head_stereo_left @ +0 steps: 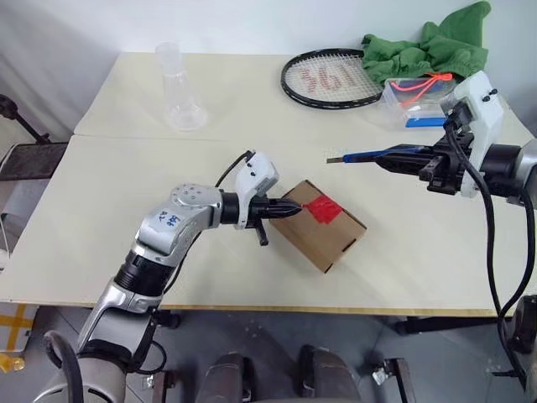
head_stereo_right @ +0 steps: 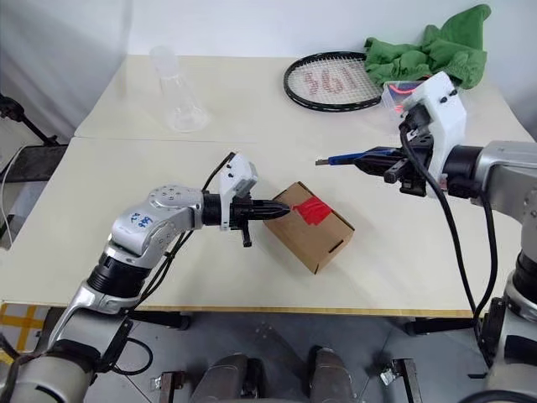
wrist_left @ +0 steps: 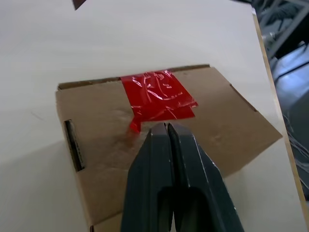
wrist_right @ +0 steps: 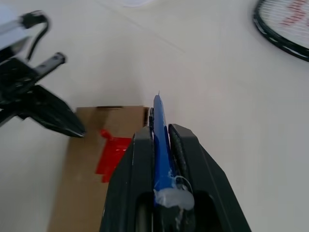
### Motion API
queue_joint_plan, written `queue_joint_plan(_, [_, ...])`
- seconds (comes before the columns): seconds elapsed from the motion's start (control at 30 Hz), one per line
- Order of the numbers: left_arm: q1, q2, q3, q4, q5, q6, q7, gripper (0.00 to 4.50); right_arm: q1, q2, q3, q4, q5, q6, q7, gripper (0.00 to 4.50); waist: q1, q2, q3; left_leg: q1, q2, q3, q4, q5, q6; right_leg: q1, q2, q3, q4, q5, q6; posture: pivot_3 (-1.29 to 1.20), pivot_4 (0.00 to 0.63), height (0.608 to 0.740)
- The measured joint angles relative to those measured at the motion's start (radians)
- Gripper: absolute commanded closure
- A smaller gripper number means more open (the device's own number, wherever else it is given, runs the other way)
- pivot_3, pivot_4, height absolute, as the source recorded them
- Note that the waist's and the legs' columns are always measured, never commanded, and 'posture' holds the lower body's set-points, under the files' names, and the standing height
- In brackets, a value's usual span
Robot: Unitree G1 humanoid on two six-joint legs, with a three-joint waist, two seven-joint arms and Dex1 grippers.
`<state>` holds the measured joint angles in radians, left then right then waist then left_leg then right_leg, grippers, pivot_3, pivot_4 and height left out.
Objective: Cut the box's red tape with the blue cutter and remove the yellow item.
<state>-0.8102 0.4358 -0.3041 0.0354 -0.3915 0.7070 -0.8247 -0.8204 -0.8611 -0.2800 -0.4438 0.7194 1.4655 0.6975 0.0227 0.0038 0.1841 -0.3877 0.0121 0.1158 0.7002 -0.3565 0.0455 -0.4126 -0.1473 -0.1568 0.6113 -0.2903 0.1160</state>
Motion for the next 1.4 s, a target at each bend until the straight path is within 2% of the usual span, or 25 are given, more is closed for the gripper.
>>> queue_joint_plan(0.43, [-0.069,-0.023,-0.043,0.06,0.09,0.02,-0.073,4.45,0.029,0.014,0.194,0.029,-0.04,-0.097,-0.077,4.36,0.002,0.0,0.0,0.0,0.0,0.0,0.001,0.0,0.0,0.001,0.0,0.0,0.0,0.0,0.0,0.0,0.15,0.74])
queue_joint_plan(1.03, [-0.08,-0.026,-0.042,0.08,0.128,0.007,-0.131,4.45,0.029,0.032,0.197,0.06,-0.05,-0.133,-0.082,4.36,0.001,0.0,0.0,0.0,0.0,0.0,0.002,0.0,0.0,0.001,0.0,0.0,0.001,0.0,0.0,0.0,0.15,0.74])
queue_joint_plan(1.4, [-0.093,-0.03,-0.044,0.125,0.152,-0.04,-0.17,4.45,0.081,0.029,0.195,0.05,-0.05,-0.16,-0.078,4.36,0.001,0.0,0.0,0.001,0.0,0.0,0.003,0.0,0.001,0.001,0.0,0.0,0.002,0.0,0.0,0.0,0.15,0.74])
